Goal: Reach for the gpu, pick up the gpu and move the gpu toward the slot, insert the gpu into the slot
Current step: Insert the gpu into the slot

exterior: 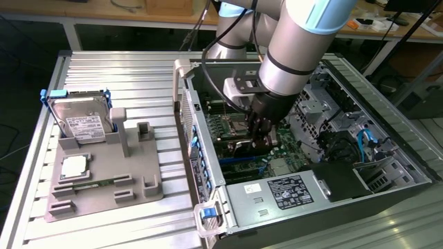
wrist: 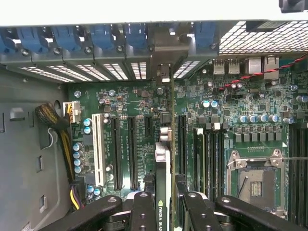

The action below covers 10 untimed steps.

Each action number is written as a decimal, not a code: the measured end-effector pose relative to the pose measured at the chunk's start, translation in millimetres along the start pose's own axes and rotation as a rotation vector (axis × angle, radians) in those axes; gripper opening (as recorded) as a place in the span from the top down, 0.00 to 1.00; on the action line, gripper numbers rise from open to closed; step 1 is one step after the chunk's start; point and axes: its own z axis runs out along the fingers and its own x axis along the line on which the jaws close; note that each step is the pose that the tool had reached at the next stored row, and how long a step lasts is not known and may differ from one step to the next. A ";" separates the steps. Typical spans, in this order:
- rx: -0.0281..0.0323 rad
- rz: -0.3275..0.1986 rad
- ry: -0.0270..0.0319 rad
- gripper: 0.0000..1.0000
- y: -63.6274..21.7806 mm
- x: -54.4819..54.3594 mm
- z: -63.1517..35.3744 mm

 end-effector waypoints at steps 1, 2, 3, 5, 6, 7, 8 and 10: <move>0.0000 0.000 0.0000 0.73 0.0 0.0 0.2; -0.0001 0.000 0.0000 0.73 0.0 0.0 0.2; -0.0001 0.000 0.0000 0.73 0.1 0.0 0.2; 0.0000 0.000 -0.0001 0.73 0.0 0.0 0.3; 0.0000 0.000 -0.0001 0.73 0.1 0.0 0.3; 0.0000 0.000 -0.0001 0.73 0.1 0.0 0.3; 0.0000 0.000 -0.0001 0.73 0.0 0.0 0.3; 0.0000 0.000 -0.0009 0.73 0.0 -0.1 0.4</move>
